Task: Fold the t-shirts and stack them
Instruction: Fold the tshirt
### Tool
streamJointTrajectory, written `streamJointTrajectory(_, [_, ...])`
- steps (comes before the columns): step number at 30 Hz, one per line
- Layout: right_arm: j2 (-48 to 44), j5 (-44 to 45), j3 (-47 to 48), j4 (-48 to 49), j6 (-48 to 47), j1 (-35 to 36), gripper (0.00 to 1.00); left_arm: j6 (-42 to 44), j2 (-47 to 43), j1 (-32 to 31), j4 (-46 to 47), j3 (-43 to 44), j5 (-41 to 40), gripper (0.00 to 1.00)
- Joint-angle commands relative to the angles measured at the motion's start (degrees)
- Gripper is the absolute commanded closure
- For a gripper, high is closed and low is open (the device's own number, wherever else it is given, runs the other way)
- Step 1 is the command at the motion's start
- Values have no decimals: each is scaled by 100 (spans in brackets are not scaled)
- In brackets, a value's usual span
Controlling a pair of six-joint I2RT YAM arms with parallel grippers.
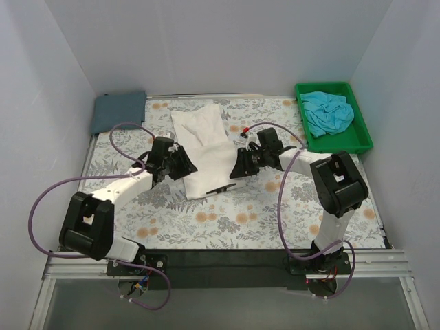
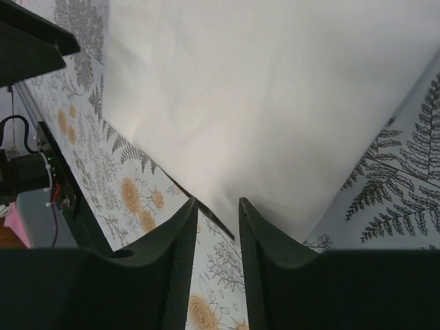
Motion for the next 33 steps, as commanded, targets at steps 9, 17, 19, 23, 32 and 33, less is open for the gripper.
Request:
streamJointTrajectory(9, [553, -244, -1310, 1110, 349, -338, 72, -967, 600, -60, 847, -1583, 393, 72])
streamJointTrajectory(17, [-632, -603, -2866, 1074, 814, -224, 72, -1336, -945, -113, -198, -2339, 596, 71])
streamJointTrajectory(19, [-1009, -648, -2920, 961, 833, -154, 72, -1354, -1515, -157, -322, -2331, 674, 69])
streamJointTrajectory(23, [-1337, -684, -2306, 592, 693, -162, 71, -1293, -1791, -157, -218, -1946, 561, 67])
streamJointTrajectory(32, [-319, -500, -153, 608, 508, -373, 71, -643, 185, -105, 626, -355, 420, 71])
streamJointTrajectory(33, [-178, -490, -47, 661, 499, -425, 71, -590, 535, -43, 679, -284, 359, 72])
